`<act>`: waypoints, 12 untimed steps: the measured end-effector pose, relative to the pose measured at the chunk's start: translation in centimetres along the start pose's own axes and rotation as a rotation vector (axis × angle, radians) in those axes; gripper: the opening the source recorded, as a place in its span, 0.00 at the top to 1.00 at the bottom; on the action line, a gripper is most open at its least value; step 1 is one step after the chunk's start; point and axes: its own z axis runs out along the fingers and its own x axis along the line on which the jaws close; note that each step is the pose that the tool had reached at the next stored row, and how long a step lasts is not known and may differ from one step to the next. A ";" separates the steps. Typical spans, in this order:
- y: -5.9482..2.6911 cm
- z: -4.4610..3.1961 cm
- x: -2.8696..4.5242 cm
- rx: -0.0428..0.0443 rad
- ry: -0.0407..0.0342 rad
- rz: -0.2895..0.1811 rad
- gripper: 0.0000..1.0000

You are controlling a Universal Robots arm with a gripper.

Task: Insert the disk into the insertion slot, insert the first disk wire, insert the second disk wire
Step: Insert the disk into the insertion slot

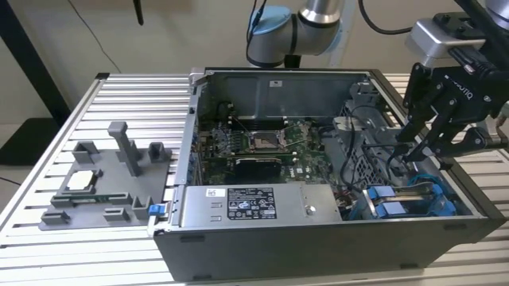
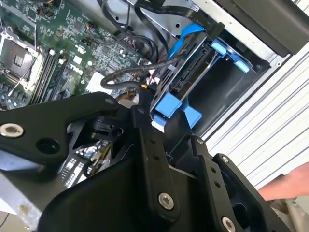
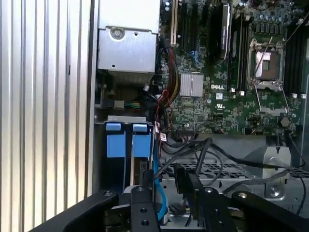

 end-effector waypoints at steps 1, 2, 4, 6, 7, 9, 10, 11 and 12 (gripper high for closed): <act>0.03 0.05 -0.03 0.0043 0.0001 -0.005 0.00; 0.05 0.11 -0.05 0.0085 0.0002 -0.010 0.00; 0.14 0.23 -0.12 0.0157 -0.0002 -0.018 0.00; 0.30 0.33 -0.19 0.0204 -0.0016 -0.024 0.00; 0.38 0.37 -0.23 0.0224 -0.0023 -0.027 0.00; 0.54 0.46 -0.31 0.0262 -0.0040 -0.033 0.00; 0.62 0.51 -0.35 0.0282 -0.0047 -0.036 0.00; 0.70 0.55 -0.38 0.0303 -0.0056 -0.039 0.00; 0.78 0.60 -0.41 0.0325 -0.0066 -0.042 0.00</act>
